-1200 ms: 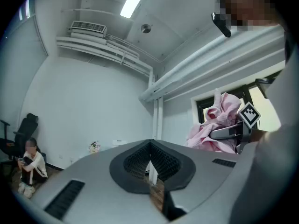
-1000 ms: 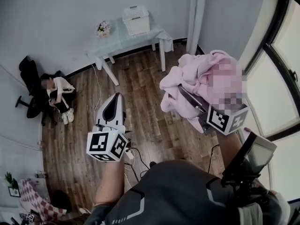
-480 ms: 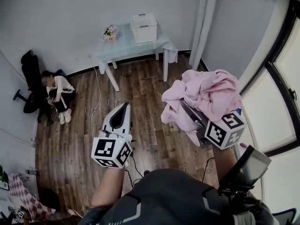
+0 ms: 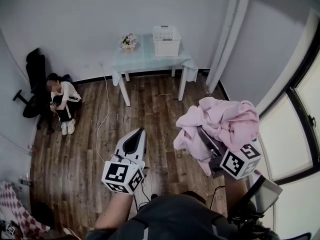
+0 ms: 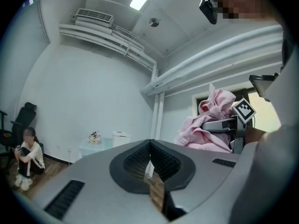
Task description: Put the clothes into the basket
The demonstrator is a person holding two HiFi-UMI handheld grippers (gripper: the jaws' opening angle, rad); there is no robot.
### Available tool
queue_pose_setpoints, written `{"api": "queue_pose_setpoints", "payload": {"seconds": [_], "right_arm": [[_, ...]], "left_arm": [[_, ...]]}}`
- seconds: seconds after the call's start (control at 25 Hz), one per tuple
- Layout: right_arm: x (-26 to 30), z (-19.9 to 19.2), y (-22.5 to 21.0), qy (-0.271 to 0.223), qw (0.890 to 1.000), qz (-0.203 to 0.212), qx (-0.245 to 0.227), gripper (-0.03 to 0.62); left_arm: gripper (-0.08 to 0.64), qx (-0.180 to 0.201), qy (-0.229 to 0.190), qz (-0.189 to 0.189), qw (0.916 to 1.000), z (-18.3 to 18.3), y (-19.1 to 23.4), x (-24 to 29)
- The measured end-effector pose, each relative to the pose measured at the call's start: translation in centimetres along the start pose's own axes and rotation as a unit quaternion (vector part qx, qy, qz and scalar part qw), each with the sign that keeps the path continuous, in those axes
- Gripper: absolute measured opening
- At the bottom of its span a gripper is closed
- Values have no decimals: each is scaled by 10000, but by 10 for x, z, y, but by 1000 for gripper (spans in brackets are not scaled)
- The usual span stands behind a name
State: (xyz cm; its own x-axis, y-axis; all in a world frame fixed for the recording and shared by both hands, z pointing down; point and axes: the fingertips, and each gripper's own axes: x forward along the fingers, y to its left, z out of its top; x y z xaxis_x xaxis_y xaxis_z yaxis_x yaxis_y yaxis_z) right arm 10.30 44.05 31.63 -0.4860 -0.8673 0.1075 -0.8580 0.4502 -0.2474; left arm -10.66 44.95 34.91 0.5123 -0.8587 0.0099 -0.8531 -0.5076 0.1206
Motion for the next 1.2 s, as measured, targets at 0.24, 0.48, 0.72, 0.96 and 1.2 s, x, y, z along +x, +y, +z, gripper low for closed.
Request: {"api": "queue_pose_setpoints", "payload": {"seconds": [0.24,0.48,0.72,0.96,1.2], "right_arm": [[17,-2,17,51,10000,12,9,397],[72,11,-20,38,9998,198,39,397],[115,29,-47,-35,9990,450,42,397],[118,40,-54,-197,9983,527,-173,397],[132,51,-70,-177,9975,662,-190,397]], "left_arm": [[9,25,-16,-89,10000,2,21,0],[9,160,-6,34,9999,6,43,57],[9,287,27,171,9994,19,56,104],[9,351,-125,159,9992,28,55,113],[9,439,-169,287,9985,40,57,133]]}}
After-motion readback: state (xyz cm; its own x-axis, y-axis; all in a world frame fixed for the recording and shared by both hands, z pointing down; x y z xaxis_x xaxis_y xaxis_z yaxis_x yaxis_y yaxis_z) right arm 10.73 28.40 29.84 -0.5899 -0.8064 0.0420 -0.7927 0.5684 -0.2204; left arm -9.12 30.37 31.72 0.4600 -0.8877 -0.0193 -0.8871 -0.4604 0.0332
